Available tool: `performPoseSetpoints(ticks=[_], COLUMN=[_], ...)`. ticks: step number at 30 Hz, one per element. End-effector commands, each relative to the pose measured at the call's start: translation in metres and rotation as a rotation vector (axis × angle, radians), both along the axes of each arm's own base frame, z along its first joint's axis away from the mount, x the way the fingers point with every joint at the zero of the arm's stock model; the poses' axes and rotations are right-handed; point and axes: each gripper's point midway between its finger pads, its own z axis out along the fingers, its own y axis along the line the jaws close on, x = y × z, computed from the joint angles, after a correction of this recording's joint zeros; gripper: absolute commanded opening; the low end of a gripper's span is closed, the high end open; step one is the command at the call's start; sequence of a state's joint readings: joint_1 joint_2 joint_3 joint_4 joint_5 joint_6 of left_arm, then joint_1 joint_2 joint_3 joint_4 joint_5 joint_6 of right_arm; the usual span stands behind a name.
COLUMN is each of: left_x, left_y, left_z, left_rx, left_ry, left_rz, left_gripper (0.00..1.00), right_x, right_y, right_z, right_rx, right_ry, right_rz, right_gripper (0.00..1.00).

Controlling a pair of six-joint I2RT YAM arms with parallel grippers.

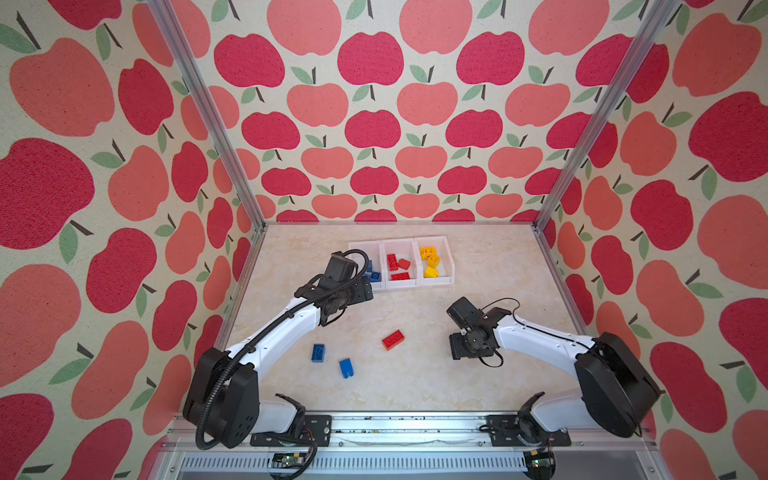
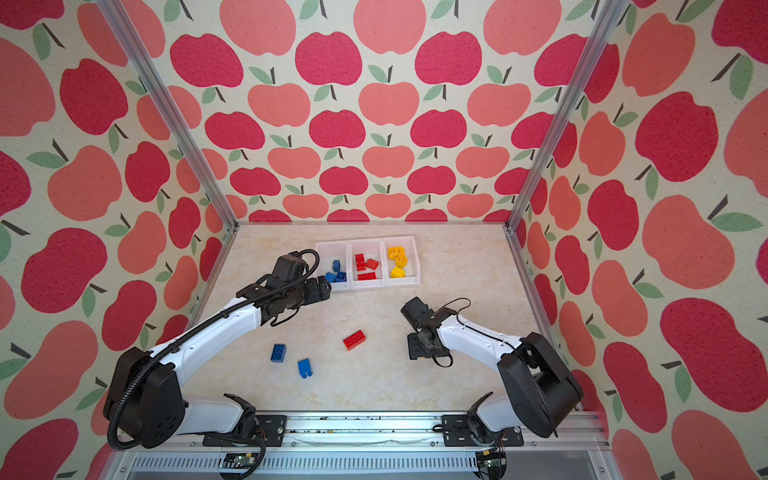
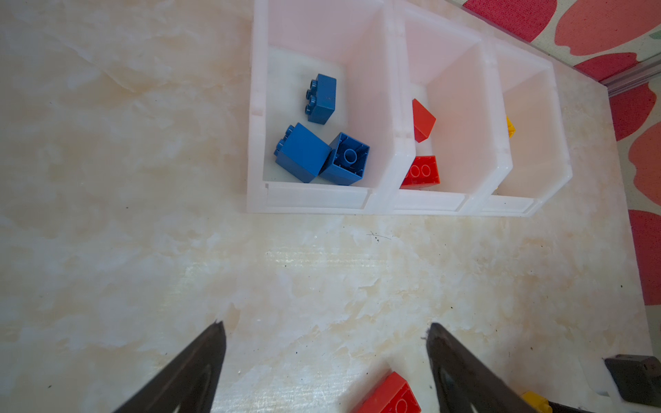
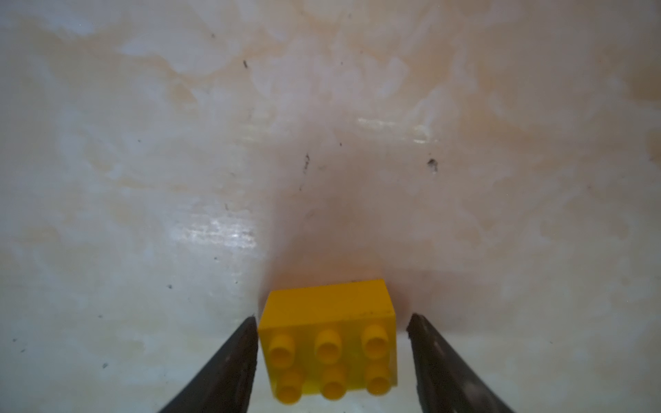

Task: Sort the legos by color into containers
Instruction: 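Lower the right gripper onto the loose yellow brick while the left withdraws, then grasp the yellow brick with the right gripper and carry it to the tray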

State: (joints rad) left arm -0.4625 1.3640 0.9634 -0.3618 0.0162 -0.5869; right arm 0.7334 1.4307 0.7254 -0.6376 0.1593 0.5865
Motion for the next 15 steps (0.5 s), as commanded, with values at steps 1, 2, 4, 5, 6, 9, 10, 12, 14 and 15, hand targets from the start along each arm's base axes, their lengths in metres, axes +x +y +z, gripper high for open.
performPoseSetpoints(ticks=[1, 2, 4, 5, 6, 9, 10, 12, 14, 15], left_x=[-0.004, -0.004, -0.004, -0.004, -0.004, -0.003, -0.003, -0.003, -0.005, -0.006], left_y=[-0.001, -0.001, -0.001, -0.001, -0.001, -0.001, -0.001, 0.0, 0.002, 0.004], left_z=[0.003, 0.004, 0.004, 0.005, 0.005, 0.006, 0.007, 0.007, 0.006, 0.006], left_rx=[-0.013, -0.015, -0.018, -0.019, -0.019, -0.021, -0.021, -0.019, -0.016, -0.013], left_ry=[0.003, 0.002, 0.004, 0.005, 0.006, 0.01, 0.013, 0.017, 0.024, 0.026], left_rz=[0.001, 0.002, 0.004, 0.005, 0.005, 0.016, 0.019, 0.028, 0.039, 0.045], left_gripper=[0.9, 0.9, 0.9, 0.9, 0.9, 0.9, 0.91, 0.91, 0.91, 0.91], right_x=[-0.003, -0.003, -0.004, -0.004, -0.003, -0.002, -0.003, 0.0, 0.004, 0.007], right_y=[-0.002, -0.002, -0.002, -0.001, -0.001, 0.004, 0.004, 0.007, 0.008, 0.009], right_z=[-0.005, -0.005, -0.004, -0.003, -0.002, 0.002, 0.003, 0.009, 0.018, 0.024], right_rx=[-0.011, -0.011, -0.01, -0.007, -0.003, 0.011, 0.013, 0.018, 0.016, 0.014], right_ry=[0.008, 0.008, 0.008, 0.008, 0.006, 0.01, 0.015, 0.01, -0.005, -0.019], right_rz=[-0.012, -0.013, -0.014, -0.016, -0.018, -0.015, -0.014, -0.009, -0.001, 0.004], right_gripper=[0.62, 0.59, 0.53, 0.51, 0.5, 0.46, 0.45, 0.44, 0.44, 0.43])
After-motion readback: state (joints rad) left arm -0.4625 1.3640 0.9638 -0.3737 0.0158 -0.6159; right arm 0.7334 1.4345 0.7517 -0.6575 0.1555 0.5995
